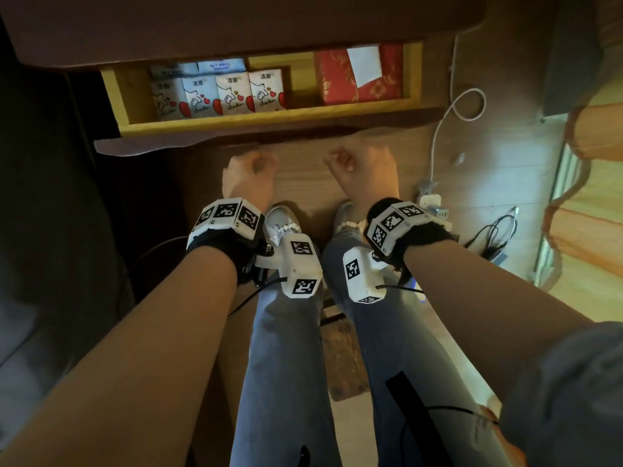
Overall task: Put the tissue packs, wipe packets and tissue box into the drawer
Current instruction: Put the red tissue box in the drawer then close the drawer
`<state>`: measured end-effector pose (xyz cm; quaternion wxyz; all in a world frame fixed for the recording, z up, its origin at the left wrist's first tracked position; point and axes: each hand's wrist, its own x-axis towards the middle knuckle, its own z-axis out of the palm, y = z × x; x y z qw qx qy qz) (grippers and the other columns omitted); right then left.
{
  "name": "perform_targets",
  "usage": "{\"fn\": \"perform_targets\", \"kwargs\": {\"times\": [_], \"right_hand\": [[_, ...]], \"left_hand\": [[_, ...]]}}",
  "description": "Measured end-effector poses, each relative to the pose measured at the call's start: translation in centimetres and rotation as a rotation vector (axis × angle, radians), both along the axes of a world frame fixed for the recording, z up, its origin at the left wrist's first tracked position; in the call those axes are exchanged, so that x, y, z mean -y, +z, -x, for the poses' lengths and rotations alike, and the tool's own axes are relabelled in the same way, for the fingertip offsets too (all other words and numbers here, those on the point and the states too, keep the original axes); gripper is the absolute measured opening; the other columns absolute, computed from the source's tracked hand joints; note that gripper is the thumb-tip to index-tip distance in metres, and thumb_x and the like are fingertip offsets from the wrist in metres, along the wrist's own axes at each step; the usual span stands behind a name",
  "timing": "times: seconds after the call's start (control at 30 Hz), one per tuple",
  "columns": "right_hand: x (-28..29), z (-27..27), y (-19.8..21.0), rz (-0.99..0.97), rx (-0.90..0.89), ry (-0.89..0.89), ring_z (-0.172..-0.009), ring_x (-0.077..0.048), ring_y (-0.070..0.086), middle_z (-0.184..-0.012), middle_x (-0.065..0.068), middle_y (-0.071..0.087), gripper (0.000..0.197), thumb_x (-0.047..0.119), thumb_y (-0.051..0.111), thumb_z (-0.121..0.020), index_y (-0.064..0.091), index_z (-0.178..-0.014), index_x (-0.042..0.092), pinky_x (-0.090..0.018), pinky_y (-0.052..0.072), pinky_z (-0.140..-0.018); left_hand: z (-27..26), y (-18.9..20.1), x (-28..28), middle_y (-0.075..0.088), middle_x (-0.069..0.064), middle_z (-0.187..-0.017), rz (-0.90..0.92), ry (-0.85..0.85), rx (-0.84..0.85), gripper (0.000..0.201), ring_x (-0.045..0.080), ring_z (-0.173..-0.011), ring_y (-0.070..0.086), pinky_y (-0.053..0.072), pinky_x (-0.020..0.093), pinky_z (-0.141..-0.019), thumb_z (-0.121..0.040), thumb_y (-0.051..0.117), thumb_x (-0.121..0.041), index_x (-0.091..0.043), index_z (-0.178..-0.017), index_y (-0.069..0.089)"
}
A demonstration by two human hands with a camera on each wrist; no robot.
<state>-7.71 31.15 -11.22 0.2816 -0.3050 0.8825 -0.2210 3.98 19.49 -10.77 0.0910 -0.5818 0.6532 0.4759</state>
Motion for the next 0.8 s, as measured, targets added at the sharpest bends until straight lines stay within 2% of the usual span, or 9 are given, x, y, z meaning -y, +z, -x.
{"fn": "perform_targets", "kwargs": {"times": [0.07,0.23,0.3,0.37,0.47,0.53,0.6,0.73,0.8], "right_hand": [[0.3,0.1,-1.2,-0.080,0.065,-0.046,-0.083,-0.023,0.066,-0.087,-0.003,0.072,0.021,0.031,0.063,-0.082,0.069,-0.094,0.014,-0.044,0.054,-0.077],[1.7,1.2,-4.8,-0.064,0.061,-0.147,-0.099,-0.022,0.064,-0.106,-0.005,0.071,0.034,0.039,0.060,-0.084,0.068,-0.105,0.013,-0.039,0.051,-0.087],[2.5,2.0,-5.9,-0.083,0.039,-0.133,-0.096,-0.026,0.065,-0.098,-0.009,0.074,0.039,0.047,0.057,-0.084,0.071,-0.095,0.011,-0.035,0.050,-0.082],[3.0,2.6,-6.5,-0.080,0.015,-0.130,-0.083,-0.029,0.066,-0.081,-0.012,0.074,0.046,0.053,0.058,-0.082,0.072,-0.077,0.009,-0.031,0.045,-0.072],[3.1,3.2,-7.3,-0.030,0.013,-0.151,-0.063,-0.023,0.063,-0.064,-0.009,0.071,0.048,0.054,0.060,-0.078,0.070,-0.064,0.009,-0.030,0.042,-0.063],[3.4,3.7,-7.8,-0.004,0.014,-0.147,-0.048,-0.015,0.049,-0.049,-0.002,0.057,0.047,0.054,0.060,-0.078,0.060,-0.050,0.016,-0.027,0.036,-0.054],[4.1,4.3,-8.3,0.004,0.009,-0.142,-0.046,-0.013,0.043,-0.047,0.003,0.050,0.045,0.054,0.059,-0.079,0.059,-0.050,0.019,-0.025,0.034,-0.055],[5.7,5.5,-9.2,0.070,-0.024,-0.146,-0.054,-0.019,0.054,-0.058,-0.004,0.067,0.044,0.053,0.057,-0.080,0.071,-0.064,0.014,-0.030,0.043,-0.067],[6.4,6.1,-9.6,0.076,-0.061,-0.143,-0.063,-0.022,0.058,-0.066,-0.006,0.070,0.043,0.053,0.056,-0.081,0.071,-0.069,0.015,-0.027,0.035,-0.071]], "left_hand": [[-0.3,-1.1,0.7,0.066,0.009,-0.118,-0.005,0.012,0.016,0.031,0.023,-0.111,0.059,0.042,0.024,-0.090,-0.092,0.051,-0.032,-0.013,-0.113,0.064],[0.4,-4.1,2.5,0.065,0.011,-0.120,0.084,0.035,0.060,0.034,0.026,-0.112,0.059,0.040,0.023,-0.086,-0.094,0.046,-0.035,-0.011,-0.113,0.062],[0.8,-5.0,2.7,0.067,0.014,-0.117,0.121,0.001,0.053,0.036,0.029,-0.110,0.060,0.042,0.026,-0.088,-0.096,0.043,-0.032,-0.006,-0.108,0.065],[1.1,-6.0,2.6,0.067,0.016,-0.116,0.122,0.014,0.002,0.035,0.029,-0.109,0.060,0.043,0.030,-0.093,-0.096,0.045,-0.030,-0.004,-0.106,0.066],[1.3,-7.6,2.3,0.066,0.017,-0.115,0.199,0.076,-0.023,0.036,0.031,-0.109,0.060,0.044,0.034,-0.095,-0.094,0.047,-0.033,-0.004,-0.104,0.067],[1.7,-8.1,2.5,0.064,0.018,-0.115,0.238,0.083,-0.009,0.038,0.032,-0.109,0.058,0.043,0.036,-0.096,-0.095,0.046,-0.034,-0.003,-0.103,0.065],[2.3,-8.6,3.1,0.062,0.019,-0.115,0.264,0.084,-0.018,0.039,0.033,-0.109,0.056,0.042,0.037,-0.096,-0.095,0.045,-0.035,-0.002,-0.103,0.063],[3.4,-9.5,4.7,0.062,0.016,-0.113,0.306,0.101,-0.037,0.040,0.029,-0.107,0.057,0.043,0.037,-0.093,-0.095,0.042,-0.038,-0.004,-0.102,0.062],[4.0,-9.9,5.5,0.062,0.016,-0.112,0.337,0.097,-0.052,0.040,0.029,-0.105,0.057,0.041,0.035,-0.091,-0.096,0.040,-0.037,-0.005,-0.102,0.063]]}}
